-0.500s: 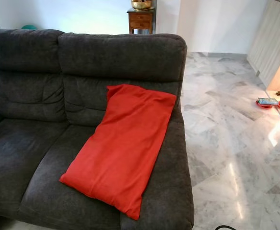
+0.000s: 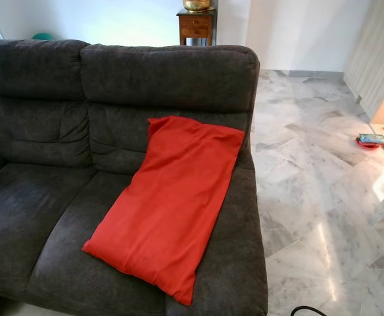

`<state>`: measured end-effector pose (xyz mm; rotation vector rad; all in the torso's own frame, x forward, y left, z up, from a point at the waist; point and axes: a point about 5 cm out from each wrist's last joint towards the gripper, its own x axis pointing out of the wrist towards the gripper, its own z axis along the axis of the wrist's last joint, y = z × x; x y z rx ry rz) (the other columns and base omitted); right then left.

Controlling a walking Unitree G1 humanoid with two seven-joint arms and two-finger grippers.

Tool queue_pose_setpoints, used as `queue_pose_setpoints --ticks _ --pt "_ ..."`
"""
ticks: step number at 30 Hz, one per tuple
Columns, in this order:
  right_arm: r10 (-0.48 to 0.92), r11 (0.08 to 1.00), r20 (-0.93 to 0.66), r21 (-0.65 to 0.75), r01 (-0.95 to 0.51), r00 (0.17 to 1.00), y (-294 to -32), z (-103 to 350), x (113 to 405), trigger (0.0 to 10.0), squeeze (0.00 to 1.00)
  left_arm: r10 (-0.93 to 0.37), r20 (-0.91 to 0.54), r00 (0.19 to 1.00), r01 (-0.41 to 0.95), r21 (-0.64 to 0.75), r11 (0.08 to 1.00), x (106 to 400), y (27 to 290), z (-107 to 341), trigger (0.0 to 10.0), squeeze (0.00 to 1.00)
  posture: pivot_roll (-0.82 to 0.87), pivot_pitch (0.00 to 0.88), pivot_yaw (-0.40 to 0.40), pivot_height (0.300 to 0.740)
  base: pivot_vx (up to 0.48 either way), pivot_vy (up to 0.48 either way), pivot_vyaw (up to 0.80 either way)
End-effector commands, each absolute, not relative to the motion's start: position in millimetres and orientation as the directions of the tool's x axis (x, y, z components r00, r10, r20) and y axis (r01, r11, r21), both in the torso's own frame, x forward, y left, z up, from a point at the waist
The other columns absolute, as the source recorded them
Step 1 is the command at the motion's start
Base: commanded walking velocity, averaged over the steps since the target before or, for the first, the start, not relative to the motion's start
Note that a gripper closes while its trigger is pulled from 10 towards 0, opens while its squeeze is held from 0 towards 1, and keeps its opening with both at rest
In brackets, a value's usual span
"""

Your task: Move the pillow to the sofa from floor

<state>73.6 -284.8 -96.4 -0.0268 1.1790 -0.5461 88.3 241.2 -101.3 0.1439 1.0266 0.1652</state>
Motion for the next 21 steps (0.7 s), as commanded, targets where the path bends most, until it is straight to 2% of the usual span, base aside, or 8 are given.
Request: queue_pose_setpoints --ticks 1,21 --pt "-0.411 0.877 -0.863 -0.288 0.384 0.294 -281.6 -95.8 81.7 10.0 0.00 0.203 -0.847 0.491 -0.070 0.194 0.979 86.1 242.3 -102.1 10.0 0.00 0.02 0.000 0.019 0.740 0.000 0.307 0.00" --pt "-0.414 0.881 -0.852 -0.288 0.375 0.319 -279.3 -93.9 93.1 10.0 0.00 0.187 -0.848 0.497 -0.062 0.180 0.982 87.7 238.9 -102.6 10.0 0.00 0.02 0.000 0.015 0.740 0.000 0.295 0.00"
